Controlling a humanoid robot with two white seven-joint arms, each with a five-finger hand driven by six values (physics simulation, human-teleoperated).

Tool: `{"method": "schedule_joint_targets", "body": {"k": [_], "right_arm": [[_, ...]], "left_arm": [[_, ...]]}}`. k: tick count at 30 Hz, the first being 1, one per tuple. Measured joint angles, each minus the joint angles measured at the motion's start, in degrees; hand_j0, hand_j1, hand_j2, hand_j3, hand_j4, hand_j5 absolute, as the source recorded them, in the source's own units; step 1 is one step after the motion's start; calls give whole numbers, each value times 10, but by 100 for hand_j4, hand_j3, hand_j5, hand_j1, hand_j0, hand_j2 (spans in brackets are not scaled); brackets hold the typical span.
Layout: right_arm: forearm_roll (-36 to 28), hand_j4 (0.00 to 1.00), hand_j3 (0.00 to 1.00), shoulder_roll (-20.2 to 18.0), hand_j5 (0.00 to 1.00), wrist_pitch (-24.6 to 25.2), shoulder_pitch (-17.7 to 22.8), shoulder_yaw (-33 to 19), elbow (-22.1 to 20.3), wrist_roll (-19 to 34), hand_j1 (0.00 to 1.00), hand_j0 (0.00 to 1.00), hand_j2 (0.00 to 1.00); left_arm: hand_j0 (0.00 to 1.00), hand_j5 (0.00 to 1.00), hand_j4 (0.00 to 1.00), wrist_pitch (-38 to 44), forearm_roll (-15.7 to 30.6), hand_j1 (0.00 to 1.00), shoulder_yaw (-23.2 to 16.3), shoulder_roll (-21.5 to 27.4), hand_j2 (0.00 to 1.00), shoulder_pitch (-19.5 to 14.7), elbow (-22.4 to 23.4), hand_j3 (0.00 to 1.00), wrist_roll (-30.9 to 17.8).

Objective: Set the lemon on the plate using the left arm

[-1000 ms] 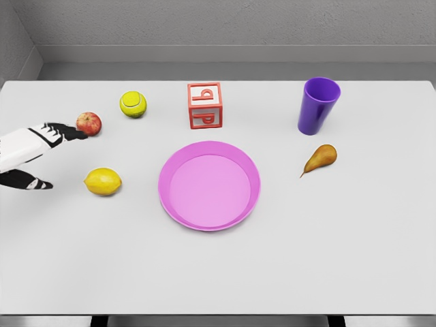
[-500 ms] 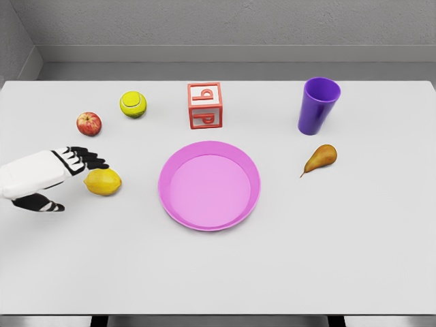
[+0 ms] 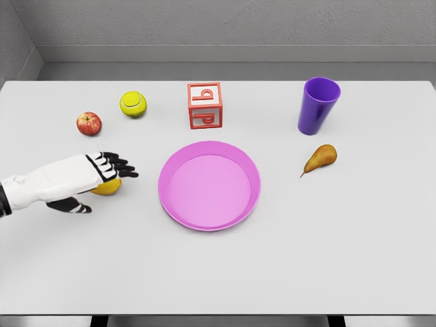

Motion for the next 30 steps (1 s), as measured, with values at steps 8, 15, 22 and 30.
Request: {"method": "schedule_joint_targets", "body": {"k": [8,15,22,30], "right_arm": [[0,100,100,0,100,0,0,0,0,0,100,100,100],[0,100,100,0,100,0,0,0,0,0,100,100,100],[0,100,100,0,100,0,-1,0,0,0,100,100,100],[0,100,100,0,100,0,0,0,0,0,100,100,100]], "left_arm": [[100,100,100,0,-4,100,-9,-9,100,-14,31,100,2],[100,100,100,0,-5,100,-13,-19,100,-25,59,100,4],[100,100,100,0,-8,100,-15,-40,100,-30,80,100,4],[93,93,93,0,-37,93,-15,-53,93,-48,115,93,4]]}}
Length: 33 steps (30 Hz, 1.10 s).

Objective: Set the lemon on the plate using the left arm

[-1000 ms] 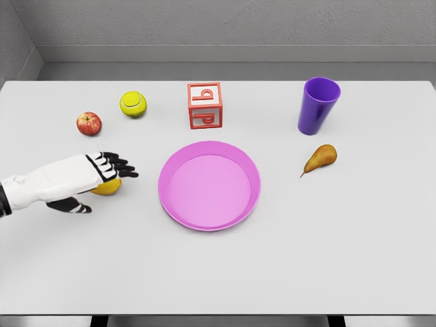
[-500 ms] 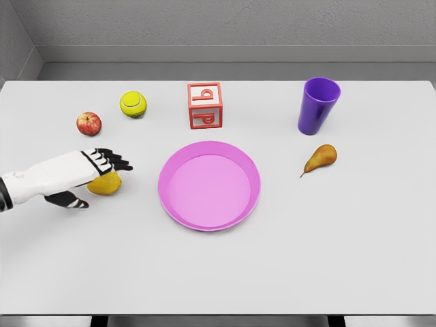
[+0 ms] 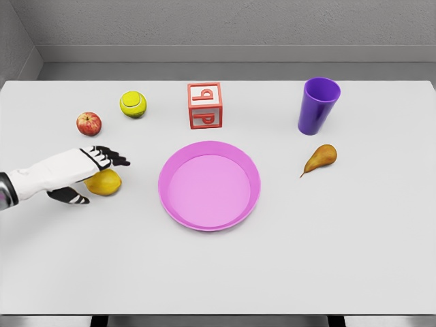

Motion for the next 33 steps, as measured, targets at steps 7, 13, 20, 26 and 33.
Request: {"method": "schedule_joint_targets", "body": {"k": [7,13,20,26,33], "right_arm": [[0,100,100,0,100,0,0,0,0,0,100,100,100],[0,100,100,0,100,0,0,0,0,0,100,100,100],[0,100,100,0,100,0,0,0,0,0,100,100,100],[0,100,100,0,100,0,0,0,0,0,100,100,100],[0,100,100,0,100,0,0,0,0,0,100,100,100]], "left_arm": [[80,80,80,0,-29,80,-24,-11,80,-16,3,80,-3],[58,58,58,0,-35,58,-28,-10,58,-15,3,58,-4],[47,47,47,0,-34,47,-28,-8,47,-15,3,47,-5],[47,47,47,0,-30,47,-26,-6,47,-19,-1,47,-5],[48,48,48,0,-21,48,-19,-6,48,-46,-15,48,-5]]}}
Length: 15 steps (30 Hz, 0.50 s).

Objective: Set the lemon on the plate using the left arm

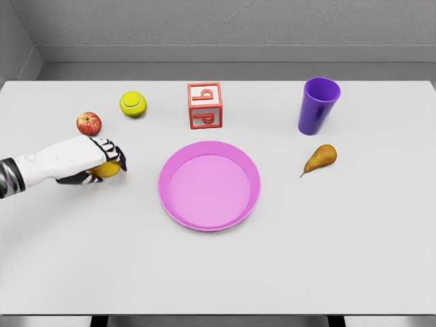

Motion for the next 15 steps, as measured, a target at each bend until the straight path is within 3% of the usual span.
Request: {"method": "schedule_joint_targets", "body": {"k": [15], "right_arm": [[0,100,100,0,100,0,0,0,0,0,100,100,100]], "left_arm": [[48,48,48,0,8,48,-9,-53,48,-18,-43,48,-1]]}}
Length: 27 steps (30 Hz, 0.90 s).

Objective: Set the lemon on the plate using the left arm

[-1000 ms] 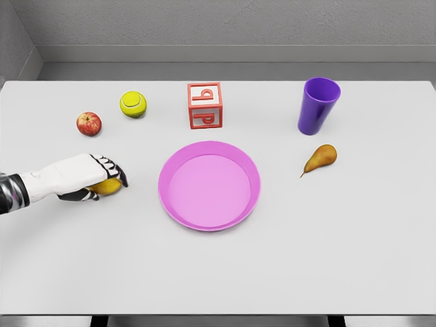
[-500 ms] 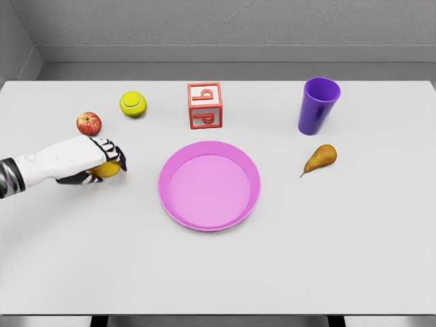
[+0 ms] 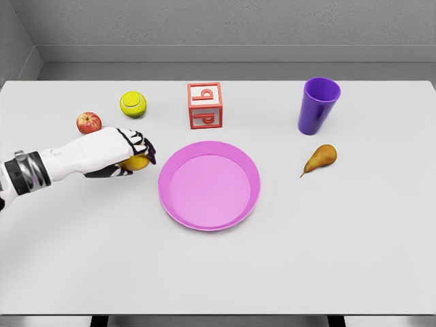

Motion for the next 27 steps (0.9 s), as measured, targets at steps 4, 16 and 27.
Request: {"method": "schedule_joint_targets", "body": {"k": [4,16,27], "right_arm": [[0,100,100,0,100,0,0,0,0,0,100,100,100],[0,100,100,0,100,0,0,0,0,0,100,100,100],[0,100,100,0,100,0,-1,0,0,0,100,100,100]], "left_arm": [[48,48,48,0,0,48,-2,-21,48,-5,-12,48,-2],[50,50,50,0,7,50,-35,-61,50,-13,-35,50,-14],[100,100,100,0,6,100,-63,-82,100,-30,-44,100,-10]]}}
